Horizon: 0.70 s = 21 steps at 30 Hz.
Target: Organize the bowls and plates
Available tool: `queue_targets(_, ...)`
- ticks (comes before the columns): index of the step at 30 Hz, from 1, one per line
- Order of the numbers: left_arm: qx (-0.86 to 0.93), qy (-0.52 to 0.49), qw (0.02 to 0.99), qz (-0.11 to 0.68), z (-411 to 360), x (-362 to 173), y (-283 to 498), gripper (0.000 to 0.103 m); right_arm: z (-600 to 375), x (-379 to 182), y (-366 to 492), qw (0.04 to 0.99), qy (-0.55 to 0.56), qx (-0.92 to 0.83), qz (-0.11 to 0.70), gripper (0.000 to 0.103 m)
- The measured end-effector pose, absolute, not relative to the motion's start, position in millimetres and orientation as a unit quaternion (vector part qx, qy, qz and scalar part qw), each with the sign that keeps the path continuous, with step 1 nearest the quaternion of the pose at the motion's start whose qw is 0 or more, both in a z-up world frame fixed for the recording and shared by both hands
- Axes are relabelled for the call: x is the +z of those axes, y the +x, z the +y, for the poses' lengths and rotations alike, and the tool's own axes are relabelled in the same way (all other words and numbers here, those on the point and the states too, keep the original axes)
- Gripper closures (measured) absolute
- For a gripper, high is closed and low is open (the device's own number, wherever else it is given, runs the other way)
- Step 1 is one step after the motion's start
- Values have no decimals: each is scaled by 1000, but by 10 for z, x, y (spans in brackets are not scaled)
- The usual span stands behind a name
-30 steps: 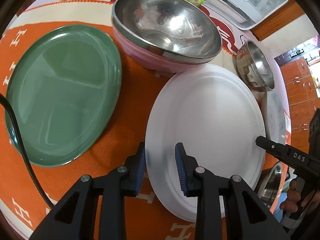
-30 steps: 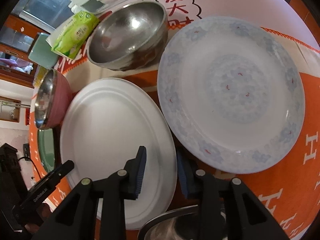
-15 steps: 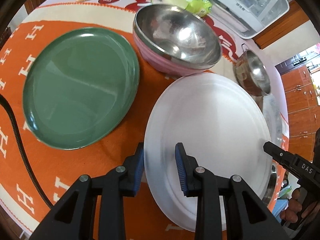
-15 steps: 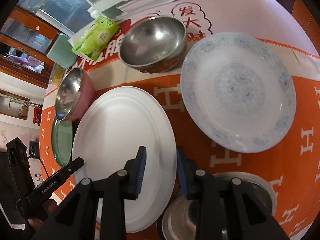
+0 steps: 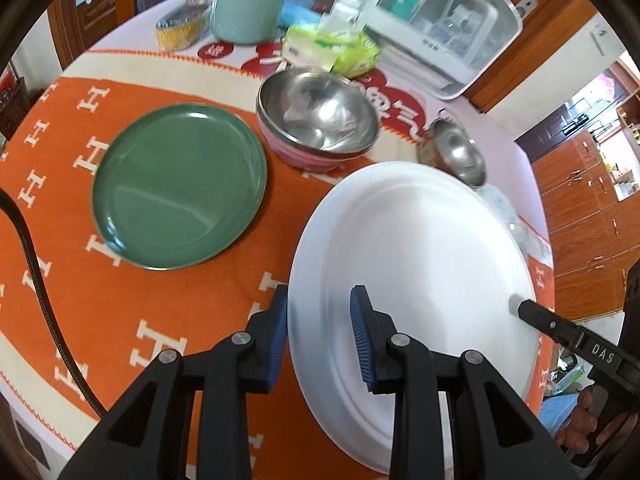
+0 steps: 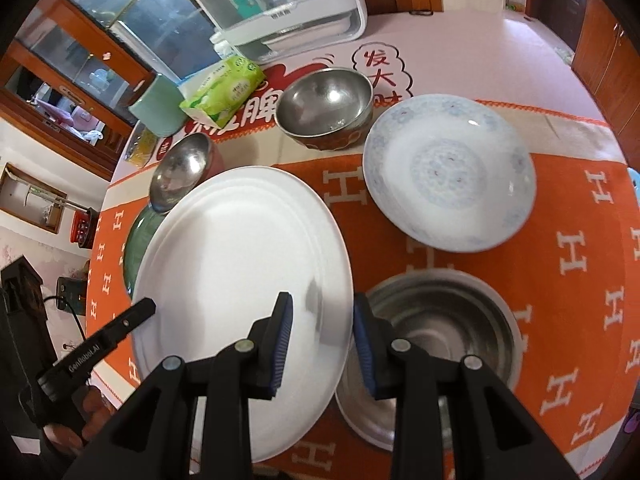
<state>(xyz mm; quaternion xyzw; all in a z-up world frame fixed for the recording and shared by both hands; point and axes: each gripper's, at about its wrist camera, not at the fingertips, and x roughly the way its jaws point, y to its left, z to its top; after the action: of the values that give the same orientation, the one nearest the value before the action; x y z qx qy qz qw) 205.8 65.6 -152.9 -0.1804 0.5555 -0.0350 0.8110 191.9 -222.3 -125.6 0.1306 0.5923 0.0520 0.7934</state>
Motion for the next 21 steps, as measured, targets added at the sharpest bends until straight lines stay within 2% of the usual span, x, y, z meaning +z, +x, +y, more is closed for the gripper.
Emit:
queue_targets(11,-43,-176,853,490,586,-918,1375,74,-2223,-940,1207,814,133,66,561,73)
queue_targets(21,-60,-136,883,444,523,-650,755,70,-2192,-861,663,824,128,77,546,73)
